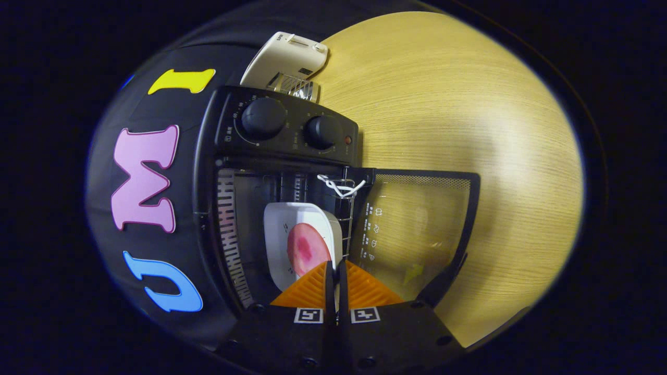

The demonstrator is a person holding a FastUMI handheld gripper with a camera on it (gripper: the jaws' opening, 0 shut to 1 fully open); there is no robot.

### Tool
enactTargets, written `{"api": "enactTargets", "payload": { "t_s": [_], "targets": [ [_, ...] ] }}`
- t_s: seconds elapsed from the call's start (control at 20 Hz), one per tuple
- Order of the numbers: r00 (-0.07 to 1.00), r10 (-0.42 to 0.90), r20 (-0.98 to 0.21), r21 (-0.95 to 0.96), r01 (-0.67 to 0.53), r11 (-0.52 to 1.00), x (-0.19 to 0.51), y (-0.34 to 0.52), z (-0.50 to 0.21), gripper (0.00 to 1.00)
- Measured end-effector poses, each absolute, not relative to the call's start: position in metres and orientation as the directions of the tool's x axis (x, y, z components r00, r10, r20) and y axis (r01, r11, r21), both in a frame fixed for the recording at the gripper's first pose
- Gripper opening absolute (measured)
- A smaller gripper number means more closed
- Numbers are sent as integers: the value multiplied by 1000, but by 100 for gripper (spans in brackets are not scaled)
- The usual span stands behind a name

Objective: Open the toaster oven, put the food inside, and close the toaster oven door.

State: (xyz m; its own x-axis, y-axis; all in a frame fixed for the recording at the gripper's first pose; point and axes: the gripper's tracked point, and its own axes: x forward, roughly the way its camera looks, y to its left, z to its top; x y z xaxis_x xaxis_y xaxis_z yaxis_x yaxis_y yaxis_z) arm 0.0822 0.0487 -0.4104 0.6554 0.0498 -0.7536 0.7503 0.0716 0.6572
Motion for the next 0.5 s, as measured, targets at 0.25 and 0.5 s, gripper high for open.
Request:
{"api": "enactTargets", "payload": {
  "t_s": [0.25, 0.5],
  "targets": [
    [698, -2, -716, 698, 716, 3, 122, 49, -415, 5],
    [738, -34, -674, 739, 673, -40, 143, 44, -415, 5]
  ]
}}
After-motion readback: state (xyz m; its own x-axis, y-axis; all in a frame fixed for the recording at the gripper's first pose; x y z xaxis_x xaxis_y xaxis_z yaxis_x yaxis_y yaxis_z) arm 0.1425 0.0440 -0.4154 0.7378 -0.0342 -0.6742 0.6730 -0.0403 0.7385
